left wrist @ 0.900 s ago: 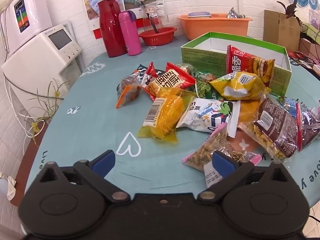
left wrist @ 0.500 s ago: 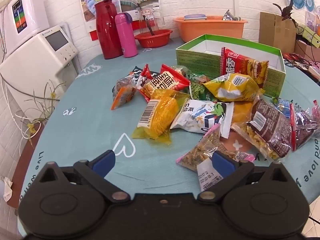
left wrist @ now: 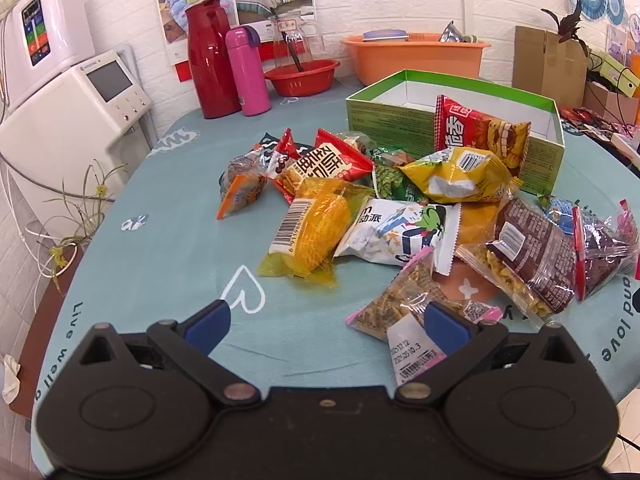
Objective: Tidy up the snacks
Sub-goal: 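Move the left tool toward the brown chocolate snack bag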
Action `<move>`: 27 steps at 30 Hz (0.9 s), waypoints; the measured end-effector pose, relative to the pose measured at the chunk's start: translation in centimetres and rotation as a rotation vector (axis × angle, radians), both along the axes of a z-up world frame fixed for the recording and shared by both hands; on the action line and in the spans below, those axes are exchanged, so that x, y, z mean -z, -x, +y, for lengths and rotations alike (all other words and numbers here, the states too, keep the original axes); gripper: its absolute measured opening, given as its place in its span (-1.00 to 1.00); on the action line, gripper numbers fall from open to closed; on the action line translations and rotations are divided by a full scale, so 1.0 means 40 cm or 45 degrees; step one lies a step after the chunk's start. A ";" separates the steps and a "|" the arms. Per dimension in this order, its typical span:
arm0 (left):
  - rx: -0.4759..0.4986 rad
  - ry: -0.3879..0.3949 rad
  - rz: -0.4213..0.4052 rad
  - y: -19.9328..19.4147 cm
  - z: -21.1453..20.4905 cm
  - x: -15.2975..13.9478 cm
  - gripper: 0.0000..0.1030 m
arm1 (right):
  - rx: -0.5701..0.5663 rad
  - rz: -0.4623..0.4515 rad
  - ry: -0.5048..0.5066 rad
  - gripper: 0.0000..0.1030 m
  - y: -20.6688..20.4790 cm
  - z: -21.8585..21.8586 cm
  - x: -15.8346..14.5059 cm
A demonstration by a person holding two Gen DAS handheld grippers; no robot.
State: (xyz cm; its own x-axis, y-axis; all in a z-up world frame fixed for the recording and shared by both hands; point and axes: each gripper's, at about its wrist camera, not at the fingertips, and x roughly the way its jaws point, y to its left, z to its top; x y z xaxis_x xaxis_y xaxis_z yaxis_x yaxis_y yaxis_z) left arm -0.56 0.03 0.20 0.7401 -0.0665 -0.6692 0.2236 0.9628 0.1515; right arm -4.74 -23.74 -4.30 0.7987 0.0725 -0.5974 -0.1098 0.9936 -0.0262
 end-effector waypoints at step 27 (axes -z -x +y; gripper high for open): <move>0.015 0.000 0.011 -0.001 -0.008 0.008 1.00 | -0.013 0.001 -0.002 1.00 -0.006 0.006 0.011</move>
